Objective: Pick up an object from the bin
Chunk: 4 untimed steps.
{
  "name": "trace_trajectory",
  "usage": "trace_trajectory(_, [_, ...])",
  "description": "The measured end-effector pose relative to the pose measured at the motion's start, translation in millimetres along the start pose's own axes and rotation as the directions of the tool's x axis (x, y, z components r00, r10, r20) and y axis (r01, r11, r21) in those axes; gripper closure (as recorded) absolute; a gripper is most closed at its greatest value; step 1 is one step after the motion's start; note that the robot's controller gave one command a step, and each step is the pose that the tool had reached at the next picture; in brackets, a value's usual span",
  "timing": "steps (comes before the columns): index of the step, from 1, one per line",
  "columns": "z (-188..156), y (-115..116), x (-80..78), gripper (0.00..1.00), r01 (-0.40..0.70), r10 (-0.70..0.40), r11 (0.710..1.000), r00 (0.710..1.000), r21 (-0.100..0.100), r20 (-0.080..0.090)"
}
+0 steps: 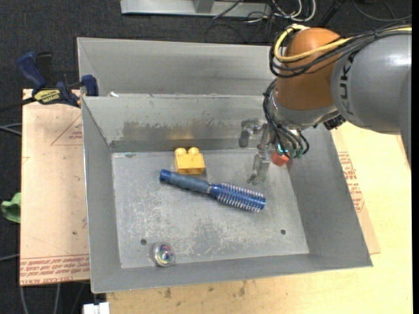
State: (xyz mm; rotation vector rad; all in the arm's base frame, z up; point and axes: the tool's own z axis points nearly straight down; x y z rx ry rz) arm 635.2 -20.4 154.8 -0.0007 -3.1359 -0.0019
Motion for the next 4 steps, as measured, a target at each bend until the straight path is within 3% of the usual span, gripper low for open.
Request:
trace_trajectory(1, [70.3, 9.0, 31.1, 0.0, 0.323, -0.323, 0.946, 0.946, 0.004, 0.007])
trace_trajectory(2, [85.0, 55.8, 56.7, 0.0, 0.334, -0.334, 0.943, 0.943, -0.001, 0.007])
trace_trajectory(3, [85.7, 52.2, 56.4, 1.0, 0.33, -0.33, 0.944, 0.944, 0.002, 0.006])
trace_trajectory(4, [-45.7, 4.0, 63.5, 1.0, 0.376, -0.376, 0.927, 0.926, 0.008, 0.014])
